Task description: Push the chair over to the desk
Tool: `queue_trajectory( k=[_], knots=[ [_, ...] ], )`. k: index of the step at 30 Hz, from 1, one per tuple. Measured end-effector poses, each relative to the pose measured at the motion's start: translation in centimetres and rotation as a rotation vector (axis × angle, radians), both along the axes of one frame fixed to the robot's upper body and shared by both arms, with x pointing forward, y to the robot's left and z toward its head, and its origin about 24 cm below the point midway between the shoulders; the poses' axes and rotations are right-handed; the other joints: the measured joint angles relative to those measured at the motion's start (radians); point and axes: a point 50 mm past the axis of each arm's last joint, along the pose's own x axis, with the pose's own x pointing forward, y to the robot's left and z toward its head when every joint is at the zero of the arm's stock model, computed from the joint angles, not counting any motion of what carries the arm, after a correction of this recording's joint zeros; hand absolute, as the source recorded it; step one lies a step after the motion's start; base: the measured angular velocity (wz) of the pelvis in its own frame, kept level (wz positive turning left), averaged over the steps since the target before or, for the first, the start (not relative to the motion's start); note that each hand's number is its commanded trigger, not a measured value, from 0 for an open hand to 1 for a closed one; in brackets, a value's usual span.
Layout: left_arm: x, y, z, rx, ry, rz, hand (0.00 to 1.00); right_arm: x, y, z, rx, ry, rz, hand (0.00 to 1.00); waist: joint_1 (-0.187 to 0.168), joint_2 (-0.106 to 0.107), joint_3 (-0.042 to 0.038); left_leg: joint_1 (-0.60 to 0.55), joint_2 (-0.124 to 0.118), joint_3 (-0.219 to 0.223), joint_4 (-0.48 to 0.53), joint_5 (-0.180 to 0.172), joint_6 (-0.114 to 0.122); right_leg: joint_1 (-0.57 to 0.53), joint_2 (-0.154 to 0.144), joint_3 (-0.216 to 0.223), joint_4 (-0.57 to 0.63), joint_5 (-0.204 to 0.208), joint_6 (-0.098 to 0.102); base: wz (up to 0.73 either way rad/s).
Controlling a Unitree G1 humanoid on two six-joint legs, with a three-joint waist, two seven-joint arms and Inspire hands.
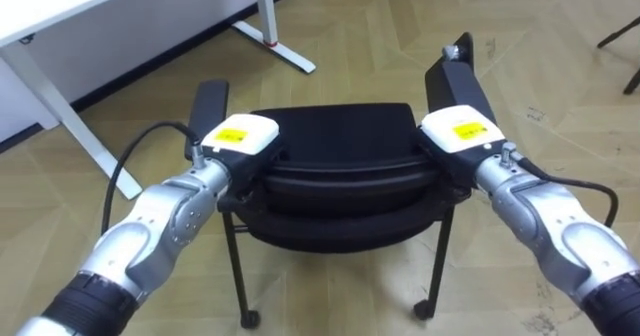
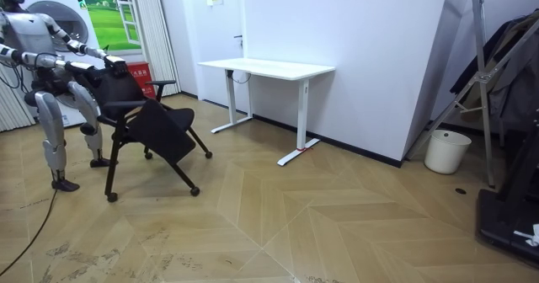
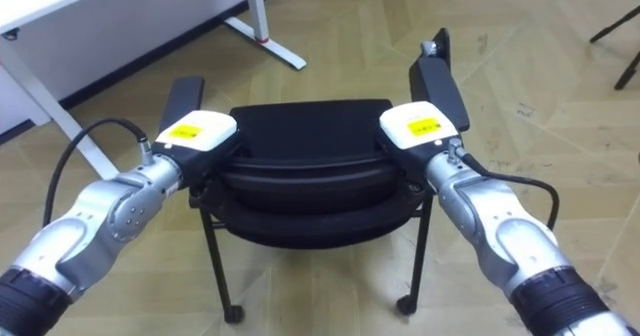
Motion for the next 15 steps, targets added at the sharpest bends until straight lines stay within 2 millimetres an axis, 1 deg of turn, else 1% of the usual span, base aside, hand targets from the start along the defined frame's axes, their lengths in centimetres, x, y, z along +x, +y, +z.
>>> queue_trajectory(
  k=[4,5,8,10,11,12,13,15],
  knots=[
    [0.1,0.0,0.0,0.002,0.000,-0.002,1.00,-0.1,-0.2,-0.3,0.005,-0.002,-0.008,1.00,-0.002,-0.002,0.0040,-0.006,0.000,-0.008,0.004,0.000,0.000,0.003,0.000,-0.011,0.000,0.000,0.000,0.08],
    [0.2,0.0,0.1,0.003,-0.003,-0.004,1.00,-0.1,-0.2,-0.3,0.008,-0.008,-0.009,1.00,-0.010,-0.003,0.0046,-0.017,0.000,-0.021,0.015,-0.002,0.000,0.002,0.002,-0.023,0.001,0.000,0.000,0.21],
    [0.3,0.0,0.2,0.006,-0.007,-0.005,1.00,-0.1,-0.2,-0.4,0.013,-0.018,-0.013,1.00,-0.023,-0.004,0.0062,-0.033,0.001,-0.037,0.026,-0.003,0.000,0.000,0.006,-0.037,0.001,0.000,0.000,0.17],
    [0.4,0.1,0.2,0.010,-0.005,-0.003,1.00,-0.1,-0.3,-0.5,0.018,-0.020,-0.017,1.00,-0.024,-0.005,0.0066,-0.040,0.004,-0.043,0.039,-0.007,-0.002,0.000,0.010,-0.039,0.002,0.000,-0.001,0.09],
    [0.5,0.1,0.2,0.015,-0.007,-0.007,1.00,-0.1,-0.3,-0.6,0.023,-0.022,-0.021,1.00,-0.025,-0.004,0.0069,-0.048,0.009,-0.048,0.055,-0.012,-0.003,0.001,0.016,-0.041,0.002,0.000,-0.001,0.05],
    [0.7,0.1,0.2,0.020,-0.007,-0.007,1.00,-0.1,-0.3,-0.8,0.030,-0.025,-0.027,1.00,-0.024,-0.005,0.0097,-0.054,0.018,-0.049,0.070,-0.018,-0.006,0.003,0.022,-0.044,0.003,0.000,-0.002,0.04],
    [0.7,0.1,0.2,0.022,-0.005,-0.008,1.00,-0.1,-0.3,-1.0,0.035,-0.026,-0.028,1.00,-0.024,-0.007,0.0109,-0.054,0.021,-0.049,0.072,-0.019,-0.007,0.004,0.024,-0.044,0.004,0.000,-0.003,0.00],
    [0.9,0.2,0.1,0.028,-0.003,-0.007,1.00,0.0,-0.2,-1.3,0.044,-0.025,-0.032,1.00,-0.024,-0.009,0.0121,-0.057,0.030,-0.051,0.085,-0.025,-0.012,0.000,0.030,-0.047,0.019,-0.006,-0.013,0.00]
  ],
)
